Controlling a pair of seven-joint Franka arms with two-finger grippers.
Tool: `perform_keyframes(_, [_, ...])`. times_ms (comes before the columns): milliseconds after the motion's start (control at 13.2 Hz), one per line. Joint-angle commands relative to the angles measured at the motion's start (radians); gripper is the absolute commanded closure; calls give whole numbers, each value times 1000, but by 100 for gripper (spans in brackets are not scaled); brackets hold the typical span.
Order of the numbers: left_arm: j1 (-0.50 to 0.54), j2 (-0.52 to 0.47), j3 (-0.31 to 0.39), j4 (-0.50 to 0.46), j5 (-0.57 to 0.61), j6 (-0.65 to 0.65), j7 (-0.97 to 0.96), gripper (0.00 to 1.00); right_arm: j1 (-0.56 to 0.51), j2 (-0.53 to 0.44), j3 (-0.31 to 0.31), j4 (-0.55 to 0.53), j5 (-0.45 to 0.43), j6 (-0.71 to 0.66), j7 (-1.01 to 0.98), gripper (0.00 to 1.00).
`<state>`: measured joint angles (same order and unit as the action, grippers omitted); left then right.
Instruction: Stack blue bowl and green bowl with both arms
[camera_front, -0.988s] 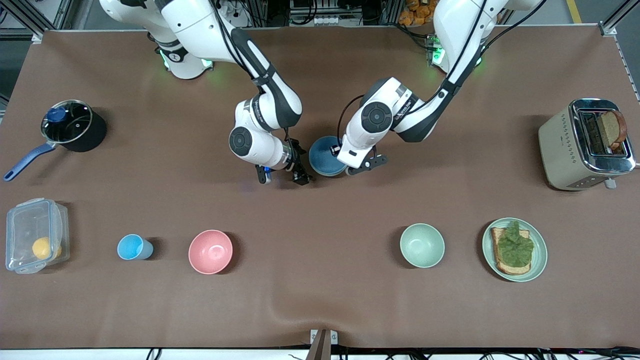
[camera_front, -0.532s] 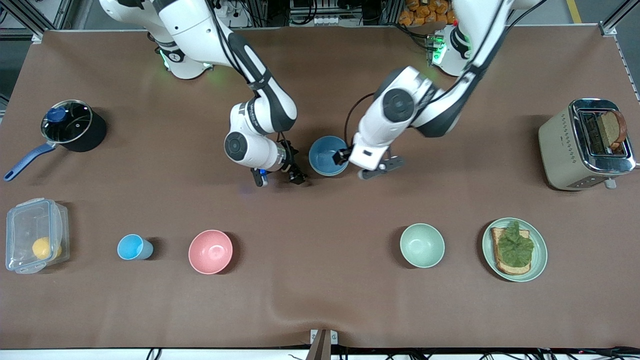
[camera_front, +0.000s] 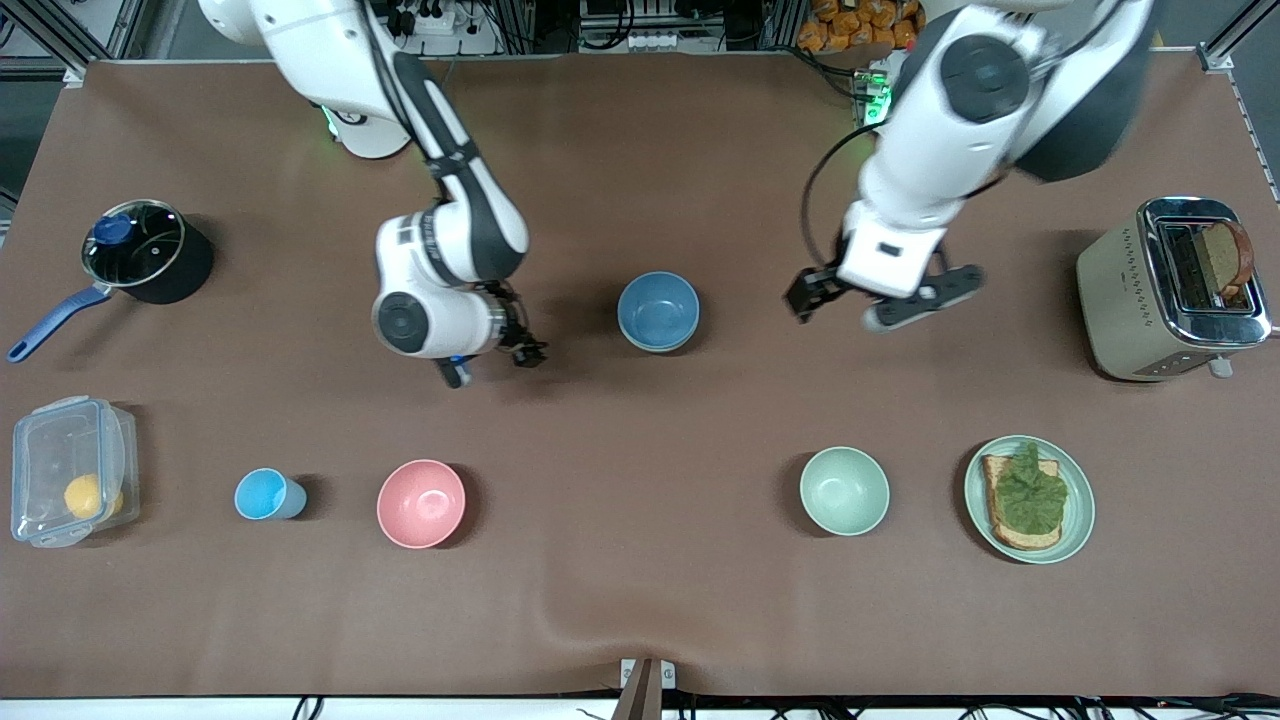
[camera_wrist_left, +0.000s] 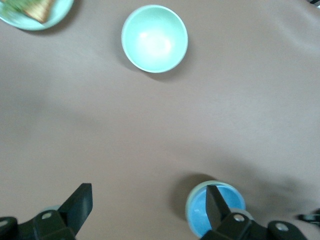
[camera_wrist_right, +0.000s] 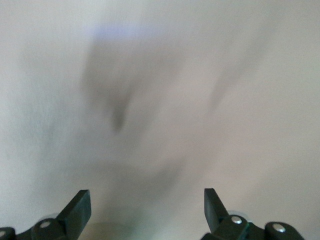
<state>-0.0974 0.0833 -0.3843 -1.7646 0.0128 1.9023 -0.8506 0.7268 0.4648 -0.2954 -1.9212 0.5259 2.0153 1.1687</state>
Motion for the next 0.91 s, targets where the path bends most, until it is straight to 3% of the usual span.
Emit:
perform_keyframes(0, [80, -5, -7, 95, 16, -127, 132, 0, -4, -81, -50, -9, -137, -105, -50, 0])
perform_keyframes(380, [198, 4, -2, 223, 1, -279, 169, 0, -6, -127, -136, 28, -170, -216, -196, 0])
perform_keyframes(684, [144, -7, 83, 246, 12, -344, 267, 0, -18, -135, -208, 157, -253, -370, -294, 0])
perform_keyframes(836, [114, -13, 167, 247, 1, -350, 406, 0, -76, -130, -217, 249, -256, -467, -374, 0])
